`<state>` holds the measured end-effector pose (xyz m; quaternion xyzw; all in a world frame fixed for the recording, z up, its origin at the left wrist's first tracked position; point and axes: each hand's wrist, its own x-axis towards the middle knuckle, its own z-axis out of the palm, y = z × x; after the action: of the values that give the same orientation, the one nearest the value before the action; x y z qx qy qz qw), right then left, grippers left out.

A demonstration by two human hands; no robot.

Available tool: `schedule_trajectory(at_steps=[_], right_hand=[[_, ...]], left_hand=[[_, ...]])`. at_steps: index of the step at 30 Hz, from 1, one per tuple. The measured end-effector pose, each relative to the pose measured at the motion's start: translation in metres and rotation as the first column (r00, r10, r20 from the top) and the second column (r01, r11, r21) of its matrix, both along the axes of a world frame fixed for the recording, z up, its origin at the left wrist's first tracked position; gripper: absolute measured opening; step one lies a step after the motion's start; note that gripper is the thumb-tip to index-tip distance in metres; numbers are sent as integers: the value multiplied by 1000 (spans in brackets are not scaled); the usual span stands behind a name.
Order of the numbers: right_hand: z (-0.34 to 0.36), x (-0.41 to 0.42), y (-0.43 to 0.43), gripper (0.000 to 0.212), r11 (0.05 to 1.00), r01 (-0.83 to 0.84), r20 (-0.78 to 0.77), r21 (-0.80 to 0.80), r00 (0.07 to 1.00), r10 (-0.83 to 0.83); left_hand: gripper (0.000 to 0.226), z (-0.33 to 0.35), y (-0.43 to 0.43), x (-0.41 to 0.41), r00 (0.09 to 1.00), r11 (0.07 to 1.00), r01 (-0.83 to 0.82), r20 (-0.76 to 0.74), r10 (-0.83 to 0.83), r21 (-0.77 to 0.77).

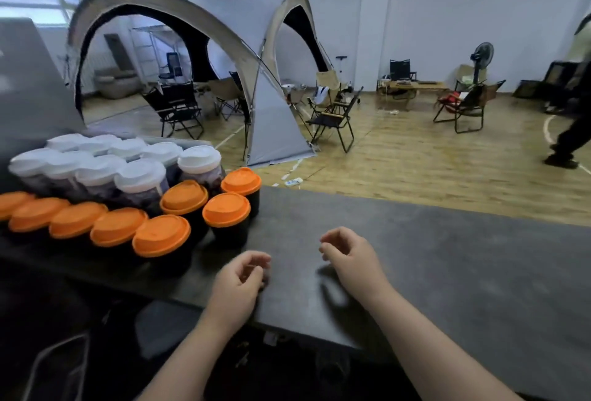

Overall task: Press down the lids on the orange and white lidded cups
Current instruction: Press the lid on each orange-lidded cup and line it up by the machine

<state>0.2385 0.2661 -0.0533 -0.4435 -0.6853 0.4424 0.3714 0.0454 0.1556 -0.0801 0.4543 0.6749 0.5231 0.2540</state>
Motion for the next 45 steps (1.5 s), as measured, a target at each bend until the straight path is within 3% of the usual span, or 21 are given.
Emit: schedule_trajectory(at_steps=[2, 4, 6, 8, 13, 19, 23, 26, 31, 35, 39, 45], right_hand=[[-5, -35, -8, 13, 1000, -18, -5, -5, 1000, 18], [-9, -67, -13, 22, 999, -48, -8, -18, 999, 47], [-12, -93, -13, 38, 997, -81, 19, -15, 997, 81], [-14, -113, -11, 56, 993, -119, 77, -3, 990, 119], [-16, -137, -6, 79, 972, -230, 215, 52, 953, 214], [-21, -119, -14, 69, 981, -116, 47, 156, 993, 110], [-18, -85, -19, 76, 980, -38, -67, 197, 996, 52], [-15, -53, -14, 83, 976, -27, -70, 215, 997, 43], [-22, -20, -13, 79, 963, 34, -27, 266, 999, -28], [-22, -23, -18, 76, 949, -15, 58, 315, 998, -4], [-21, -23, -24, 76, 929, -122, 136, 350, 988, 79], [-20, -20, -27, 56, 948, -119, 136, 295, 987, 82]], left_hand=[[36, -5, -5, -23, 993, 993, -116, 37, 115, 18], [41, -6, -2, -37, 959, 978, -207, 202, 201, 5], [62, -3, 5, -44, 909, 976, -211, 358, 213, -44], [85, 1, 11, -49, 888, 981, -161, 418, 190, -105], [72, 17, 15, -57, 897, 987, -76, 424, 129, -138], [49, 8, 7, -50, 916, 994, -103, 394, 80, 36], [40, 6, 15, -39, 922, 996, 42, 381, -70, 81], [29, 9, 30, -26, 915, 978, 186, 345, -209, 99], [13, 12, 46, -14, 884, 947, 284, 342, -320, 151], [67, 9, 45, -16, 836, 893, 422, 315, -450, 155], [60, 9, 43, -12, 903, 928, 345, 218, -369, 144], [62, 10, 36, -17, 861, 924, 344, 336, -381, 166]])
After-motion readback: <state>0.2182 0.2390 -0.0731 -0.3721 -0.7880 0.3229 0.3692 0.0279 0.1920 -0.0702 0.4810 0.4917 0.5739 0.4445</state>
